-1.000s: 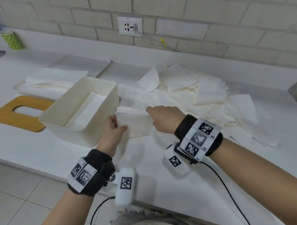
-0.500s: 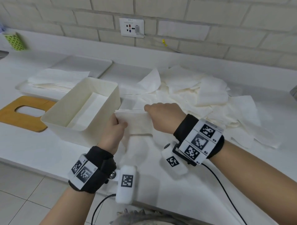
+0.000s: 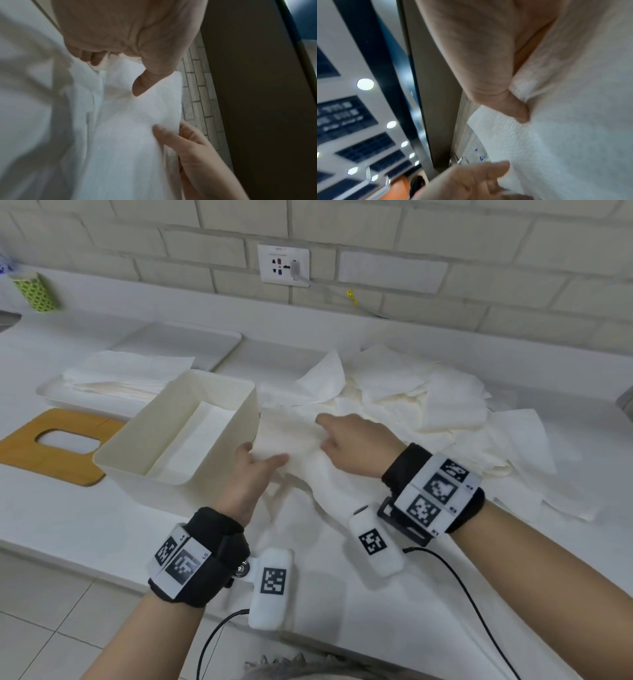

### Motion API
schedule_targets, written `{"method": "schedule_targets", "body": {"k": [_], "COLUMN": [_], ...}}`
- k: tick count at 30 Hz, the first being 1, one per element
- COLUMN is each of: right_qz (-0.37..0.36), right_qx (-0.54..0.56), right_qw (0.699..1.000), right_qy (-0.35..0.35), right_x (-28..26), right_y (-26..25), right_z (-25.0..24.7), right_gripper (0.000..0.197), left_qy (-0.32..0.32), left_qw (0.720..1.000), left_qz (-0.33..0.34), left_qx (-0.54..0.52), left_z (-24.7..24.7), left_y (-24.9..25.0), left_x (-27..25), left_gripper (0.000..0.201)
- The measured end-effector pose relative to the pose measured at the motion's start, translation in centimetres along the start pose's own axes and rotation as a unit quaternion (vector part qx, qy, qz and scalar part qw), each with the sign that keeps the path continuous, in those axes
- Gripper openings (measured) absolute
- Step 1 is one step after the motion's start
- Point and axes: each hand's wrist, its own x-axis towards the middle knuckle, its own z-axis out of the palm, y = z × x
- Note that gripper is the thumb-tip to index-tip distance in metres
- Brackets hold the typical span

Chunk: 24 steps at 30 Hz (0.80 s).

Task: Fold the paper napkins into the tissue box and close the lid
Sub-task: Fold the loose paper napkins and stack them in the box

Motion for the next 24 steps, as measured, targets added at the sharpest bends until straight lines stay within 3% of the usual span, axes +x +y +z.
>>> {"method": "schedule_targets", "body": {"k": [2,4,5,8,11,13,15,18,21,24], "right_qz": [0.002,0.019,0.033,0.073,0.081,0.066,0.027,-0.034,-0.064,-0.083], "right_qx": [0.126,0.273,0.340,0.449,0.482,0.487,0.481,0.417,0.351,0.321], "right_qw": [0.991,0.957,0.933,0.885,0.865,0.858,0.860,0.893,0.914,0.914], "right_qy": [0.055,0.100,0.108,0.103,0.113,0.145,0.170,0.169,0.192,0.233], "right_x": [0.0,0.3,0.5,1.9,3.1,3.8,4.5,5.6,7.4,9.4], "right_y": [0.4,0.5,0.4,0.1,0.3,0.6,0.8,0.2,-1.1,-2.8], "right_z": [-1.0,-1.4,-1.3,-0.3,-0.2,-1.0,-2.0,-3.7,-4.8,-5.4], "right_gripper": [0.015,0.024,0.029,0.034,0.031,0.029,0.038,0.034,0.028,0.033], "left_qy": [-0.041,-0.117,-0.151,-0.190,-0.180,-0.202,-0.222,-0.237,-0.171,-0.089], "left_qw": [0.998,0.992,0.988,0.978,0.966,0.956,0.943,0.933,0.958,0.971], "left_qz": [-0.037,-0.050,-0.041,0.062,0.116,0.102,0.087,0.077,0.081,0.118], "left_qx": [-0.006,0.003,0.008,0.057,0.146,0.185,0.232,0.260,0.216,0.190], "left_z": [0.0,0.2,0.3,0.2,-0.8,-1.7,-2.9,-5.2,-8.0,-10.4], "left_y": [1.1,2.4,3.1,4.4,5.4,6.0,7.0,8.8,10.5,11.7], "left_x": [-0.5,-1.7,-2.2,-3.0,-3.2,-3.4,-3.7,-4.0,-4.0,-3.8], "left_gripper": [0.076,0.044,0.038,0.065,0.097,0.107,0.104,0.102,0.100,0.077]}}
